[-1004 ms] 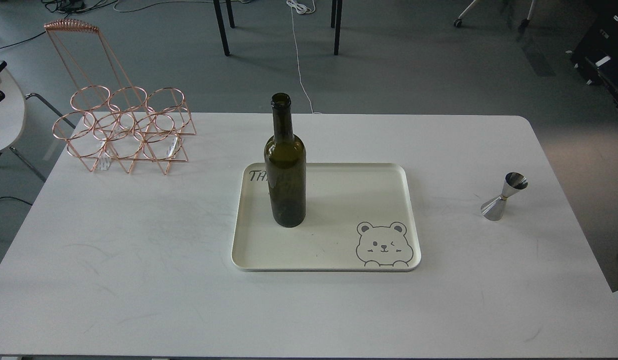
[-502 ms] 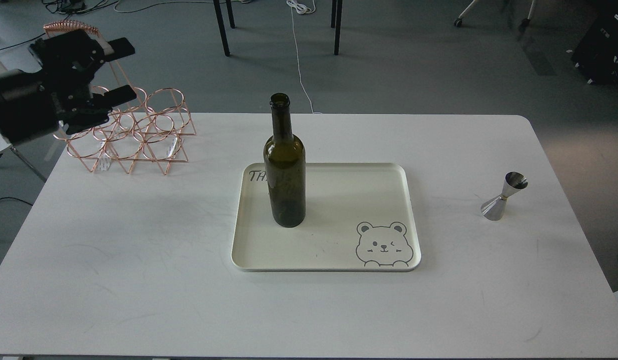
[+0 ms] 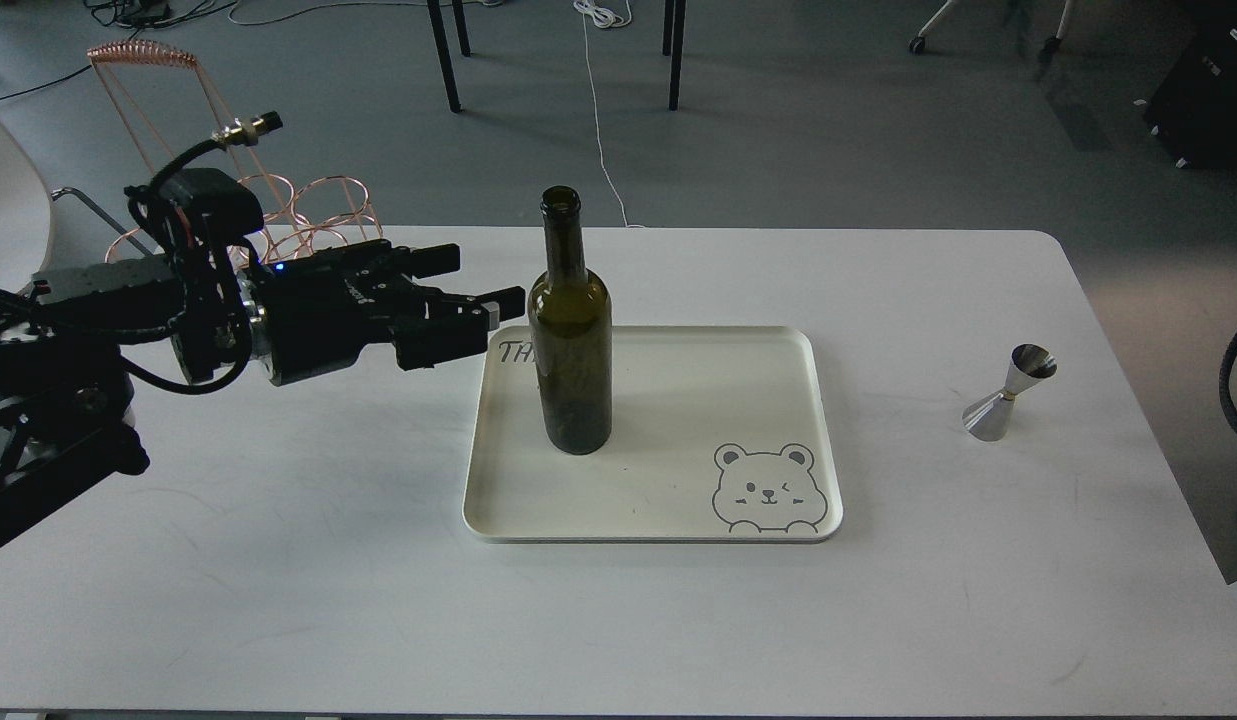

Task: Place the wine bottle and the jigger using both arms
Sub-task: 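Reach the left gripper toward the neck of the green wine bottle, then close the left gripper around the bottle neck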

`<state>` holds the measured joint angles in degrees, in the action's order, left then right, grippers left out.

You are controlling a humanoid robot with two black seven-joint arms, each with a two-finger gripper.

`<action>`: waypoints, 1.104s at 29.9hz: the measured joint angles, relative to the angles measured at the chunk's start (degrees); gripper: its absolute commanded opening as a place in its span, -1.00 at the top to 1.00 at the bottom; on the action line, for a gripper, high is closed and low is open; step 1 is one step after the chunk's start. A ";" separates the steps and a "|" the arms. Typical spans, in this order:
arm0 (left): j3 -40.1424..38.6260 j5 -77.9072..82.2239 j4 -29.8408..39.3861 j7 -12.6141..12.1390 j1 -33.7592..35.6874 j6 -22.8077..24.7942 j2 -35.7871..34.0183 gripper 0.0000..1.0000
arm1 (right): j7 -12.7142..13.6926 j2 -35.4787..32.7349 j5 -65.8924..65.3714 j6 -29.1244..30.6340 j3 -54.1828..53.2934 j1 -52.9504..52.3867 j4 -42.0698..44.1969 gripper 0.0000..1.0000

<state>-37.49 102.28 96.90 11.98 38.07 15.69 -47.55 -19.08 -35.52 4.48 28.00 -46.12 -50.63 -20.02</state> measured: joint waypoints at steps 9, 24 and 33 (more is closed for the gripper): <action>0.74 7.11 -1.13 -0.27 -0.18 -5.62 4.02 -0.83 | 0.01 -0.08 0.04 0.00 0.25 0.01 -0.02 -0.99; 0.75 9.25 -4.51 -0.51 0.83 -6.35 11.05 -0.69 | -0.39 -0.62 -0.17 0.00 2.77 0.37 -0.07 -0.99; 0.69 9.35 -7.67 -0.66 1.15 -6.42 13.60 -0.60 | -0.52 -1.21 -0.18 0.00 3.06 0.84 -0.05 -0.99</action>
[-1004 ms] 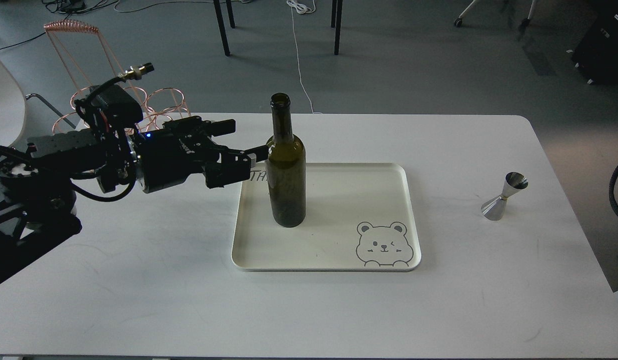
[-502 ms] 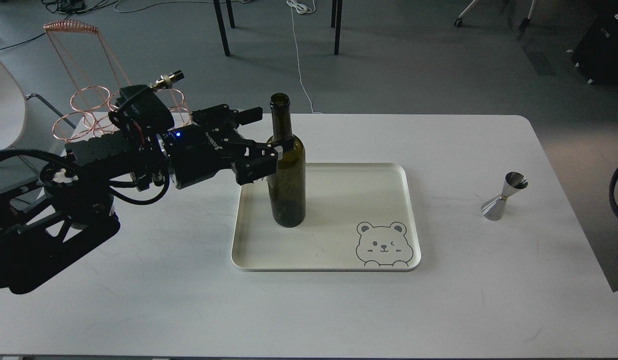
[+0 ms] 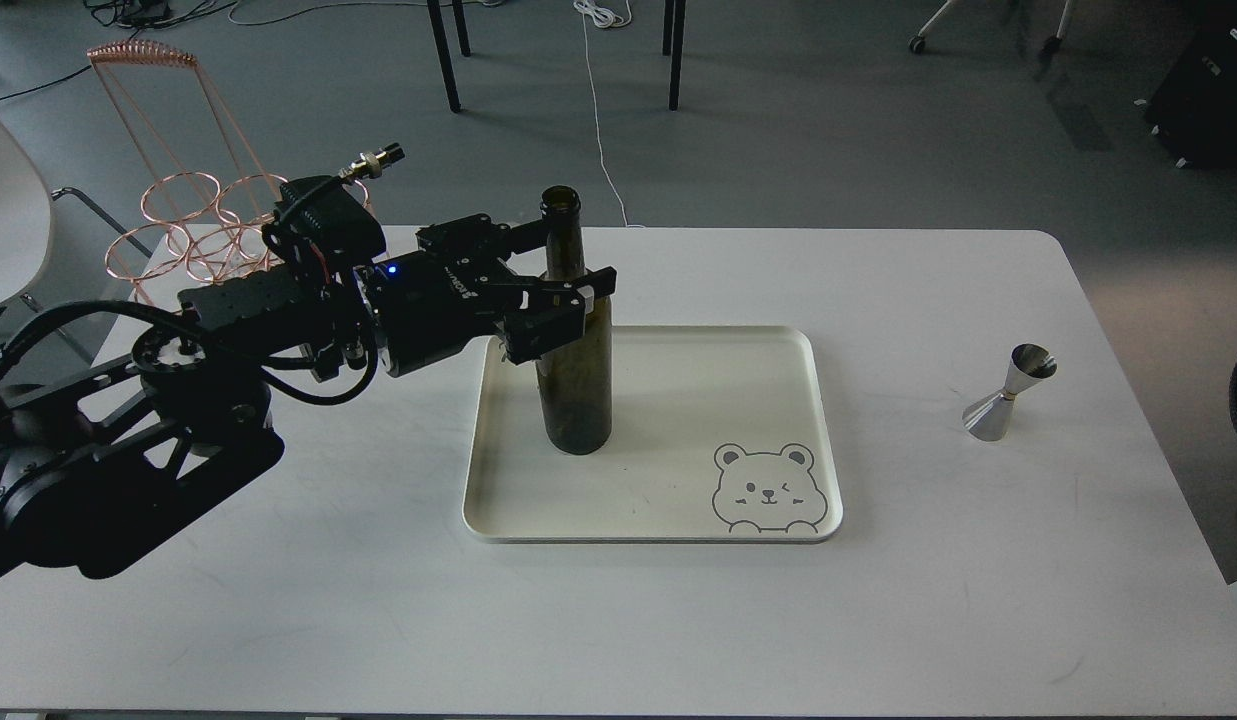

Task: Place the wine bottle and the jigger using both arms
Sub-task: 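Close the left gripper around the bottle neck, then lift the bottle and carry it over the copper wire rack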

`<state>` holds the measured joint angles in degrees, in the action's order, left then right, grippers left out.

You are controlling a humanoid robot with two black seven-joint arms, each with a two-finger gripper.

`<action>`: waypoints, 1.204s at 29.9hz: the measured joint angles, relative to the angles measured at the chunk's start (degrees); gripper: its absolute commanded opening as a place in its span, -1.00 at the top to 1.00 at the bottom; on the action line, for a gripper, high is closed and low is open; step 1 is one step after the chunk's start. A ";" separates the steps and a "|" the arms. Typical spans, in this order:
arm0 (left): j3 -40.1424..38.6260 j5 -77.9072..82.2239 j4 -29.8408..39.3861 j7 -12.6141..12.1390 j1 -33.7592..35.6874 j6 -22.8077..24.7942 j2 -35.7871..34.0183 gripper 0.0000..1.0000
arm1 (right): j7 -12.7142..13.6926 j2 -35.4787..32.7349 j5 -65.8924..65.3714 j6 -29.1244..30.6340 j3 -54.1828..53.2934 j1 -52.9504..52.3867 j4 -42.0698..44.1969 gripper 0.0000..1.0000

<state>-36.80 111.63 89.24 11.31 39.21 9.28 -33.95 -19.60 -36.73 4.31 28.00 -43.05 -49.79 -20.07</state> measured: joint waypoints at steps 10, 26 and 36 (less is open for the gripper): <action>0.01 0.00 -0.91 0.07 1.25 -1.71 -0.32 0.05 | 0.00 -0.45 0.00 0.00 0.08 0.13 -0.24 -0.99; -0.17 2.36 0.98 0.81 1.61 -1.74 -1.40 0.69 | 0.26 -0.71 -0.05 0.00 0.16 0.05 -0.23 -0.99; -4.87 -3.77 3.12 0.83 3.53 -1.73 -10.01 0.69 | 0.26 -0.89 -0.09 0.00 0.08 0.05 -0.07 -0.99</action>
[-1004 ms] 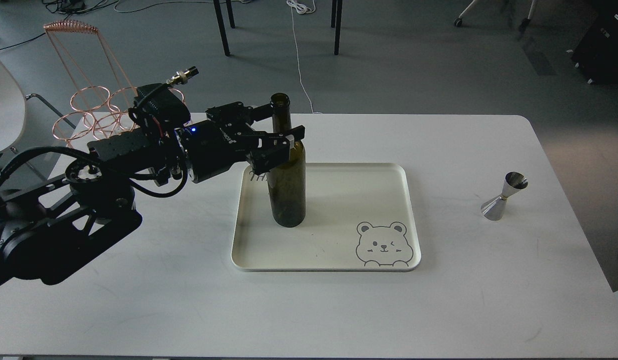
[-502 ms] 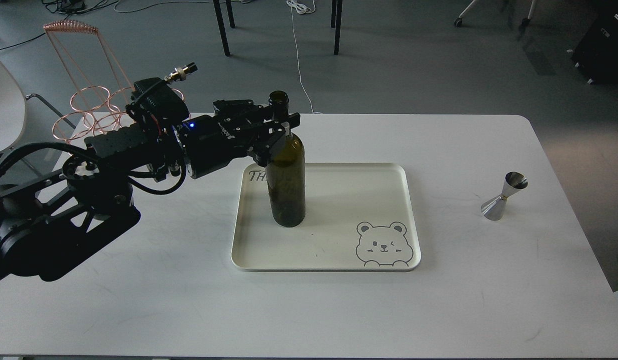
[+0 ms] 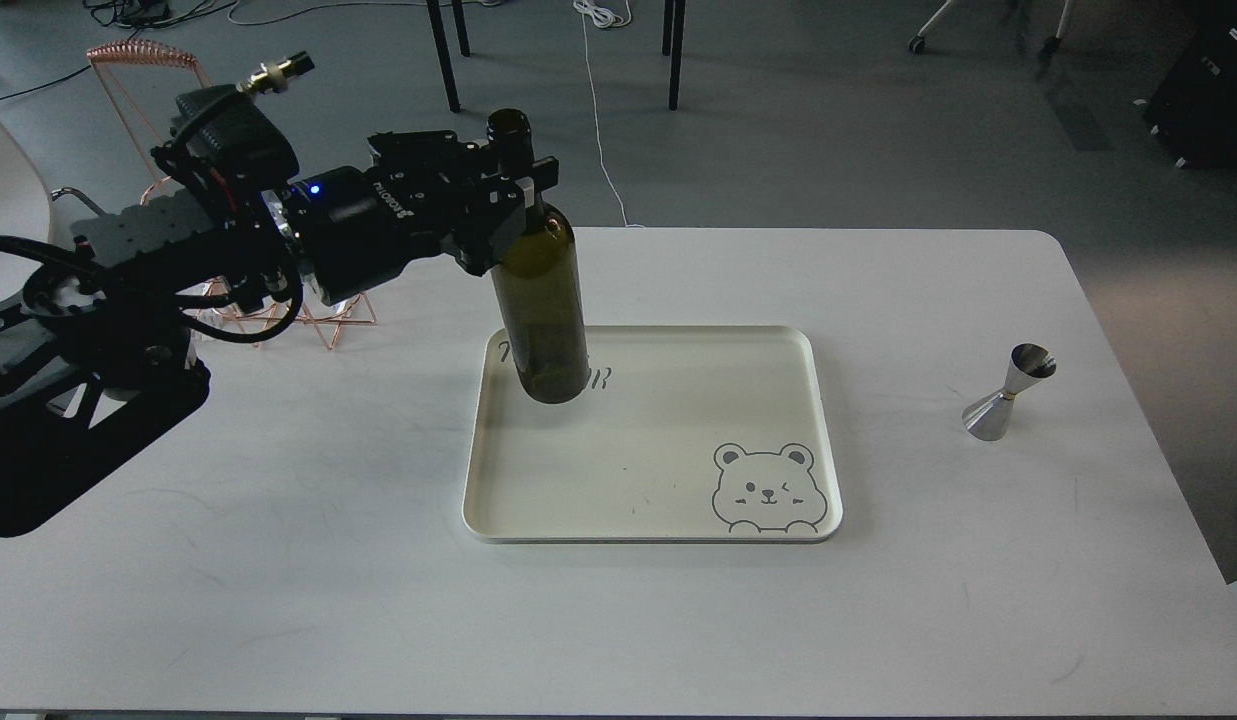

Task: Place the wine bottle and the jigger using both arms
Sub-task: 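Lift the bottle and carry it over the copper wire rack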

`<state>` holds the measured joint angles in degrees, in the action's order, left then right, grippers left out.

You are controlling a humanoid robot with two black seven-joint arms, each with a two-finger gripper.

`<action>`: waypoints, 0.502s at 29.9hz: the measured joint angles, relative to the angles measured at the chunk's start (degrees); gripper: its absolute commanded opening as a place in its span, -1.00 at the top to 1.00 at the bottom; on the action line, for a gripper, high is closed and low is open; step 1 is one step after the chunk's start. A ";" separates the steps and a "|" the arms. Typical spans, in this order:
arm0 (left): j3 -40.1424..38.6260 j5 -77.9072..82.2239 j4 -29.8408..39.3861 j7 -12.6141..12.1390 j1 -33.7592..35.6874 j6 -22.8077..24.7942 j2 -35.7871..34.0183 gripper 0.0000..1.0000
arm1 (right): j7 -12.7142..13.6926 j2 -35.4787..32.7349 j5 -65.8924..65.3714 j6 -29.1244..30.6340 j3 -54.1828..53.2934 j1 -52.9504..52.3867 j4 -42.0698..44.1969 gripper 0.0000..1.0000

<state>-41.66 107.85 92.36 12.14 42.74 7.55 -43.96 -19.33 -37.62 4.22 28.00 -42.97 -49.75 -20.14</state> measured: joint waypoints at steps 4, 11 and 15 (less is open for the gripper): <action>-0.56 -3.92 -1.12 0.08 1.11 0.00 -6.91 0.69 | 0.00 0.00 0.00 0.00 -0.01 0.00 0.01 -0.99; -0.34 -9.03 -7.64 1.36 5.39 0.00 -13.16 0.69 | 0.00 0.16 0.00 0.00 0.06 -0.09 -0.15 -0.99; 0.17 -9.06 -15.01 1.38 8.35 0.00 -13.39 0.69 | 0.00 0.17 0.00 0.00 0.10 -0.32 -0.24 -0.99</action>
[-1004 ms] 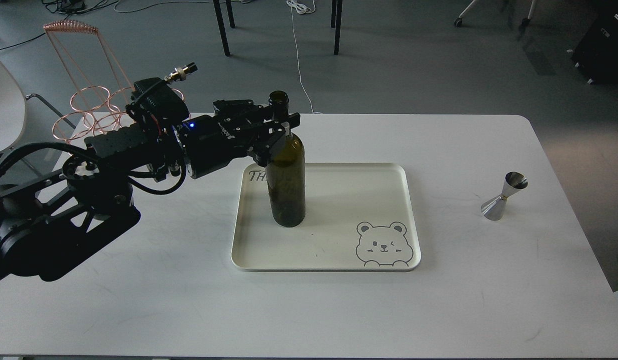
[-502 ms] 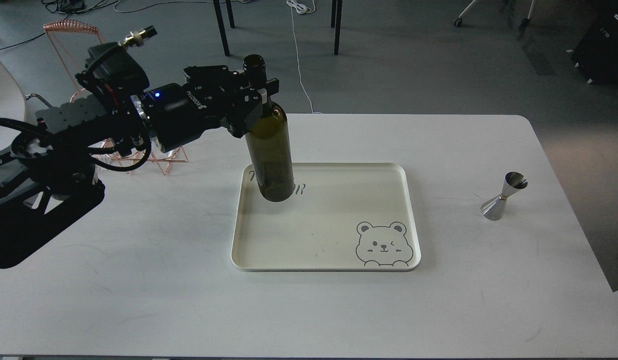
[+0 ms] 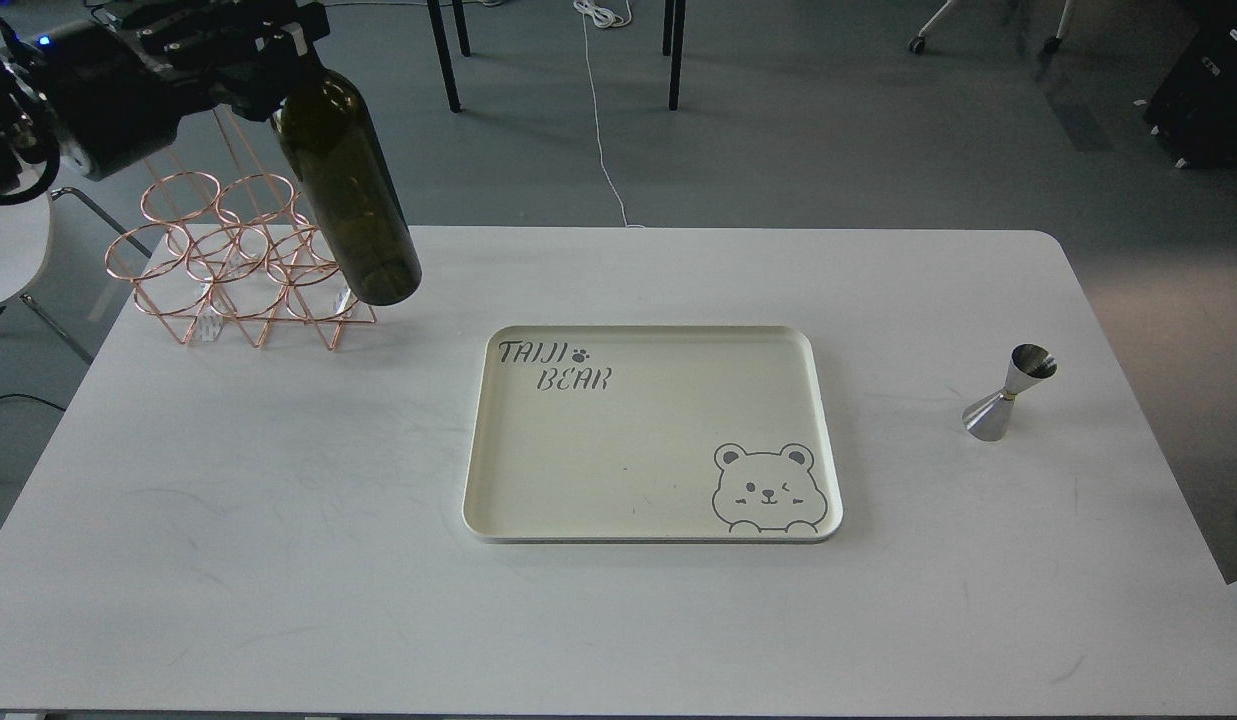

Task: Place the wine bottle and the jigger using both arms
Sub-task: 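Lift the bottle and carry it over the copper wire rack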

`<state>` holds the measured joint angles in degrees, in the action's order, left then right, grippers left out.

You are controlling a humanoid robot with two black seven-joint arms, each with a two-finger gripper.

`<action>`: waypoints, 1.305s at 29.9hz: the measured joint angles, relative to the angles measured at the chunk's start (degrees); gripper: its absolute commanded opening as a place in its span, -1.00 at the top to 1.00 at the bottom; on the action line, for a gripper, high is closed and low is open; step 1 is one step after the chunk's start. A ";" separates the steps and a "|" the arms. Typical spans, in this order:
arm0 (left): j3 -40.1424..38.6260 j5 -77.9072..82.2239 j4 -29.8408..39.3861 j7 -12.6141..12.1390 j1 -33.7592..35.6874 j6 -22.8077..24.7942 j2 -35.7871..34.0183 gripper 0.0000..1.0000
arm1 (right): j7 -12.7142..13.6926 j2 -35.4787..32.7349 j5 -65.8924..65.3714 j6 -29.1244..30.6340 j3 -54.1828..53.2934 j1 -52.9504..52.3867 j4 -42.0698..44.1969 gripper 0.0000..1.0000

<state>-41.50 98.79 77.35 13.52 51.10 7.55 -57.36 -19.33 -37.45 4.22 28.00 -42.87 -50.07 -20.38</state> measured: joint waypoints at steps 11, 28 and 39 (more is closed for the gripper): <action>1.05 0.48 -10.25 -0.16 1.63 0.09 1.58 0.70 | 0.06 -0.04 -0.08 0.00 1.47 -0.20 0.07 -0.99; 2.14 0.55 -13.65 -0.59 2.57 -0.06 4.46 0.70 | 0.03 -0.08 -0.09 0.00 1.57 -0.20 0.08 -0.99; 3.33 0.53 -13.64 -0.78 3.64 -0.06 5.76 0.70 | 0.04 -0.03 -0.09 0.00 1.57 -0.13 0.08 -0.99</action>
<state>-38.17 99.32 63.71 12.74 54.74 7.50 -51.60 -19.29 -37.48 4.13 28.00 -41.31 -50.20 -20.30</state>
